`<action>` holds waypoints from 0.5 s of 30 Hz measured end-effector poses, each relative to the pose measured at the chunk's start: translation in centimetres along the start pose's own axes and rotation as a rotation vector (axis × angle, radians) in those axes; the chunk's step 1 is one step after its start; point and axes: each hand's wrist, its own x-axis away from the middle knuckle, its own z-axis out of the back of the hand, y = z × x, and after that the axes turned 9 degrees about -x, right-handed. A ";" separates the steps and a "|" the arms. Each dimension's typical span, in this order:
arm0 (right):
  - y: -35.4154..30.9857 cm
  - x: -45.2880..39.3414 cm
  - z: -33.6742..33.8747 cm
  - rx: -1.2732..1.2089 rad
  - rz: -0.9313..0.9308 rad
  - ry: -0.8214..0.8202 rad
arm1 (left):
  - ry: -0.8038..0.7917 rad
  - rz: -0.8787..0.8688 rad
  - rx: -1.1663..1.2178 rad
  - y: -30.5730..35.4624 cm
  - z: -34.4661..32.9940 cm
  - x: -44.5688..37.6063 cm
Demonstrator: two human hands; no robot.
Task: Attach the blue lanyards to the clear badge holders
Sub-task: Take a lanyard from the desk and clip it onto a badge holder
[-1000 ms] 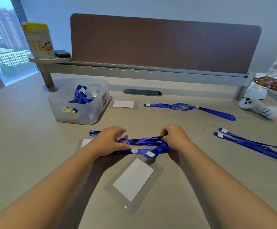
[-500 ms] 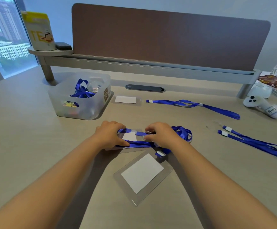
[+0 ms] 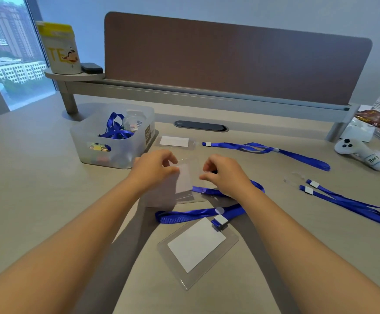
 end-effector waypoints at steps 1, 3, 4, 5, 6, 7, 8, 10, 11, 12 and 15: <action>-0.1 0.1 0.2 0.011 0.011 0.020 | 0.030 -0.012 0.018 0.3 0.4 0.1; -0.3 0.2 0.8 0.030 0.022 0.049 | 0.080 -0.041 0.051 0.7 1.2 0.2; -0.3 0.3 1.1 0.029 0.024 0.056 | 0.101 -0.054 0.063 0.8 1.5 0.4; -0.4 0.4 1.3 0.019 0.026 0.059 | 0.119 -0.070 0.065 1.0 1.8 0.6; -0.5 0.6 1.6 0.008 0.029 0.060 | 0.133 -0.081 0.059 1.1 2.0 0.7; -0.7 0.8 1.8 0.002 0.034 0.059 | 0.143 -0.088 0.051 1.2 2.2 1.0; -1.0 0.9 2.0 -0.001 0.044 0.064 | 0.145 -0.089 0.041 1.3 2.3 1.2; -1.5 1.2 2.3 -0.016 0.074 0.105 | 0.126 -0.083 0.017 1.6 2.3 1.6; -1.7 1.4 2.4 -0.035 0.089 0.136 | 0.114 -0.084 0.006 1.8 2.3 1.8; -2.0 1.4 2.4 -0.057 0.102 0.163 | 0.107 -0.089 0.001 2.1 2.3 1.9; -2.8 1.8 2.7 -0.101 0.141 0.192 | 0.106 -0.143 0.030 3.5 2.2 2.3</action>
